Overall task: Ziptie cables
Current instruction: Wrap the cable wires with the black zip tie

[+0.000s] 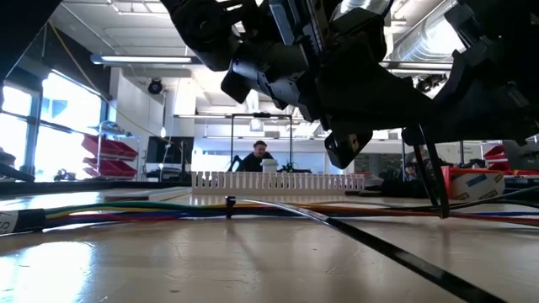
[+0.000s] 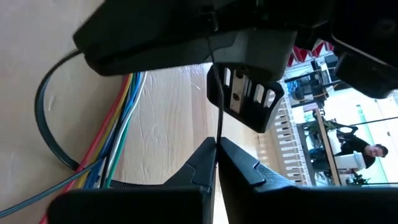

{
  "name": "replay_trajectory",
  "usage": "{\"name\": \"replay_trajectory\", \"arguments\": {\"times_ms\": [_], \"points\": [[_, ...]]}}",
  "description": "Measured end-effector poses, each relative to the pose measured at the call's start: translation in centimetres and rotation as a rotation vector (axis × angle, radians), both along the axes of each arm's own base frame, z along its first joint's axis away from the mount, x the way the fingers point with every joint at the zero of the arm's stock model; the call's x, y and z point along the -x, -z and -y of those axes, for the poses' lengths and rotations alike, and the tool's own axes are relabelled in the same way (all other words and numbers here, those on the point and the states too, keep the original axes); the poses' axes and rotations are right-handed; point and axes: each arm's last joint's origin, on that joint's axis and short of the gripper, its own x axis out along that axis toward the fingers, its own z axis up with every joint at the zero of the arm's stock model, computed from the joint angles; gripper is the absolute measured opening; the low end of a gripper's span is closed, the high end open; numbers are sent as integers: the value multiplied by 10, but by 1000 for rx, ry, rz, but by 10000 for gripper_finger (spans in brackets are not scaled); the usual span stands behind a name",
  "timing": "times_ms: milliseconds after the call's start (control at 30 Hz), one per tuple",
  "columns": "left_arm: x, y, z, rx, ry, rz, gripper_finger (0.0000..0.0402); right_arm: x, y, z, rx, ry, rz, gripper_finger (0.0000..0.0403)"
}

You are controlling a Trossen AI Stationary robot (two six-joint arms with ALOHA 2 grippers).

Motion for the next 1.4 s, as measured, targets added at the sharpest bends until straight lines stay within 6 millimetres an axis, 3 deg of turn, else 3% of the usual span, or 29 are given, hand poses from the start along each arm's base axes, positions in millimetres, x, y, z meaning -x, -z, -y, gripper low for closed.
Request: {"name": "replay_trajectory", "arguments": {"times_ms": [500,833,1233,1400], "points": [[0,0,0,-1,-2,-1,0,-1,-2,-7,72,-69,2,0],[0,0,-2,12,15,-1,0,-13,-21,-24,153,-156,-33,0],[-2,-1,-9,22,10,16,0,-11,-23,-34,131,-206,-40,0],[-2,0,-6,1,-4,21,0,-9,-23,-32,46,-166,-17,6]]}}
